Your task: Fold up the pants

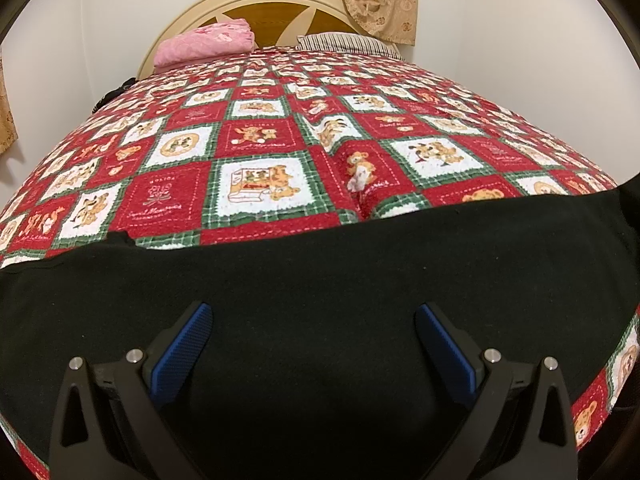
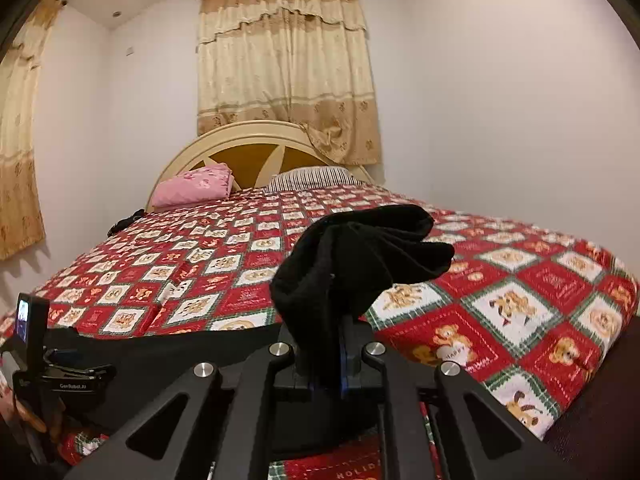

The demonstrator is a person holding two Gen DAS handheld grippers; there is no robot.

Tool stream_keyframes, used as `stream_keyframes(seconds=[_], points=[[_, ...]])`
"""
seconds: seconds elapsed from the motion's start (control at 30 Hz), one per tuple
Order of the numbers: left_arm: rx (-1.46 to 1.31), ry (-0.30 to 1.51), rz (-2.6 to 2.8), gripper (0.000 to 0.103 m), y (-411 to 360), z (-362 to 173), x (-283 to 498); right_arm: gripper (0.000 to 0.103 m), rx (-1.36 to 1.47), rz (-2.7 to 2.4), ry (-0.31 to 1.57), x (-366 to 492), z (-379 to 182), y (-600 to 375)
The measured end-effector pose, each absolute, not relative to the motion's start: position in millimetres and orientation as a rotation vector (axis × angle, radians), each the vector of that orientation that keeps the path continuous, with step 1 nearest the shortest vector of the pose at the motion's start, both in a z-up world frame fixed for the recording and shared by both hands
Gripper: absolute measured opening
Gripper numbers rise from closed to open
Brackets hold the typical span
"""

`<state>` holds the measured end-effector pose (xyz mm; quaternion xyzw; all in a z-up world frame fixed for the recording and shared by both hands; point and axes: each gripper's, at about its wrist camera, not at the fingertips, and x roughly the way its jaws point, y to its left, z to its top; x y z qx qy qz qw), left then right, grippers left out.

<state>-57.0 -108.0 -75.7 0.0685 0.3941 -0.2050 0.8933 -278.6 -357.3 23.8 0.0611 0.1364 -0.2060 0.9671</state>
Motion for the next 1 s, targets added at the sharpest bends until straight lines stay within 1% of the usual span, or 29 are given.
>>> stream_keyframes(seconds=[0.23,0.5,0.7,1.0], points=[[0.142,0.818,-0.425,0.103,-108,-76,-57,0.008,0.026,-0.381,0.263,-270,33,-335],[0.112,0.823,-0.456,0.103,-103,-73,-56,0.008,-0.109,-0.311,0.267,-250,32,-292],[0.084,0.841,-0.493,0.103,-91,-65,-58,0.008,-0.206,-0.231,0.301,-227,20,-249],[0.047,0.788,-0.446,0.103,-52,-45,-58,0.008,-0.273,-0.102,0.375,-194,-15,-191]])
